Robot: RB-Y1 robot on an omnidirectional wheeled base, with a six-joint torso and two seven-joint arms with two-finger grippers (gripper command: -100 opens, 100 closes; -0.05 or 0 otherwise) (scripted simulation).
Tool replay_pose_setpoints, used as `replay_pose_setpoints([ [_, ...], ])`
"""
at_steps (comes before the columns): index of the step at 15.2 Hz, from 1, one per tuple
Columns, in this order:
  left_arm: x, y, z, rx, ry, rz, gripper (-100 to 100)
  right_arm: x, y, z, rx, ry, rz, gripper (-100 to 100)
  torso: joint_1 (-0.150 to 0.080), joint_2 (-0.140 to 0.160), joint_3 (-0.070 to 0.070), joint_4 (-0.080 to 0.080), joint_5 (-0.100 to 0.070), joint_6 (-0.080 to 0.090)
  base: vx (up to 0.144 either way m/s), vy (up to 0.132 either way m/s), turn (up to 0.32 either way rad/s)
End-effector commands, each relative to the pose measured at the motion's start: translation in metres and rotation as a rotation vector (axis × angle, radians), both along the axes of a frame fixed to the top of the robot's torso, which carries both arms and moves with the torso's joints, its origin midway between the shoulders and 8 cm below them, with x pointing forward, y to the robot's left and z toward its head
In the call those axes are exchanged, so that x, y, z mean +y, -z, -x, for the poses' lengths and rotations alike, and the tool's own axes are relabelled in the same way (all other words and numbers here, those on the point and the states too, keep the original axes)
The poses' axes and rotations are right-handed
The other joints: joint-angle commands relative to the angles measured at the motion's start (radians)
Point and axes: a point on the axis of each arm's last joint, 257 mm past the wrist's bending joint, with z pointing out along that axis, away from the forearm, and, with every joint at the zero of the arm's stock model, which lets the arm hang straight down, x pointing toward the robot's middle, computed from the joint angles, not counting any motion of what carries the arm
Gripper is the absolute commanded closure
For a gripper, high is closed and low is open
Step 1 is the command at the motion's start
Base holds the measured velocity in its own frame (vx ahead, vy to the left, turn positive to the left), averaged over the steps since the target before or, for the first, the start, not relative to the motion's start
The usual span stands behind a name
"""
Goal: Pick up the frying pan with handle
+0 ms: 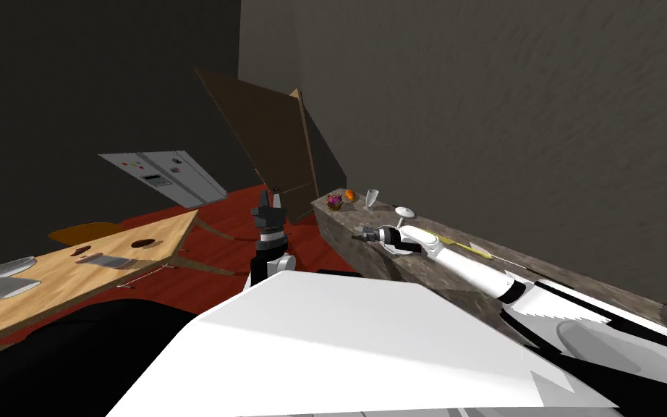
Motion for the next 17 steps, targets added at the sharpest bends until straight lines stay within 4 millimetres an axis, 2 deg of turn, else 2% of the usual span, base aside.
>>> replay_pose_setpoints([
  [1,0.0,0.0,0.0,0.0,0.0,0.0,0,-0.009,0.004,0.001,0.004,-0.011,0.041,-100,0.0,0.0,0.0,0.0,0.0,0.0,0.003,0.001,0.107],
  [2,0.0,0.0,0.0,0.0,0.0,0.0,0,-0.025,0.02,0.0,0.018,-0.029,0.121,-100,0.0,0.0,0.0,0.0,0.0,0.001,0.004,0.007,0.219],
  [3,0.0,0.0,0.0,0.0,0.0,0.0,0,-0.032,0.021,0.0,0.018,-0.029,0.139,-100,0.0,0.0,0.0,0.0,0.0,0.0,0.004,0.006,0.265],
  [4,0.0,0.0,0.0,0.0,0.0,0.0,0,-0.051,0.036,-0.001,0.037,-0.035,0.21,-100,0.0,0.0,0.0,0.0,0.0,0.0,0.006,0.006,0.396],
  [6,0.0,0.0,0.0,0.0,0.0,0.0,0,-0.058,0.036,-0.002,0.033,-0.039,0.236,-100,0.0,0.0,0.0,0.0,0.0,0.0,0.006,-0.002,0.19],
  [7,0.0,0.0,0.0,0.0,0.0,0.0,0,-0.082,0.048,-0.004,0.049,-0.046,0.318,-100,-0.001,0.0,0.0,0.0,0.0,0.001,0.006,0.003,0.214],
  [9,0.0,0.0,0.0,0.0,0.0,0.0,0,-0.088,0.049,-0.004,0.05,-0.044,0.332,-100,-0.001,0.0,0.0,0.0,0.0,0.0,0.006,-0.003,0.181],
  [10,0.0,0.0,0.0,0.0,0.0,0.0,0,-0.115,0.056,-0.009,0.062,-0.043,0.415,-100,-0.001,0.0,0.0,0.0,0.0,0.001,0.006,-0.001,0.199],
  [11,0.0,0.0,0.0,0.0,0.0,0.0,0,-0.119,0.059,-0.006,0.069,-0.042,0.425,-100,-0.001,0.001,0.0,0.0,0.0,0.001,0.006,-0.005,0.214],
  [12,0.0,0.0,0.0,0.0,0.0,0.0,0,-0.149,0.064,-0.009,0.086,-0.032,0.503,-100,-0.001,0.0,0.0,0.0,0.0,0.001,0.006,-0.002,0.375],
  [14,0.0,0.0,0.0,0.0,0.0,0.0,0,-0.153,0.066,-0.007,0.091,-0.036,0.515,-100,-0.001,0.0,0.0,0.0,0.0,0.0,0.006,-0.012,0.194],
  [15,0.0,0.0,0.0,0.0,0.0,0.0,0,-0.186,0.069,-0.009,0.111,-0.022,0.599,-100,-0.001,0.0,0.0,0.0,0.0,0.001,0.006,-0.006,0.194],
  [16,0.0,0.0,0.0,0.0,0.0,0.0,0,-0.187,0.071,-0.007,0.115,-0.024,0.602,-100,-0.001,0.0,0.0,0.0,0.0,0.0,0.006,-0.01,0.225],
  [17,0.0,0.0,0.0,0.0,0.0,0.0,0,-0.215,0.071,-0.01,0.133,-0.012,0.671,-100,-0.001,0.0,0.0,0.0,0.0,0.001,0.006,-0.012,0.294],
])
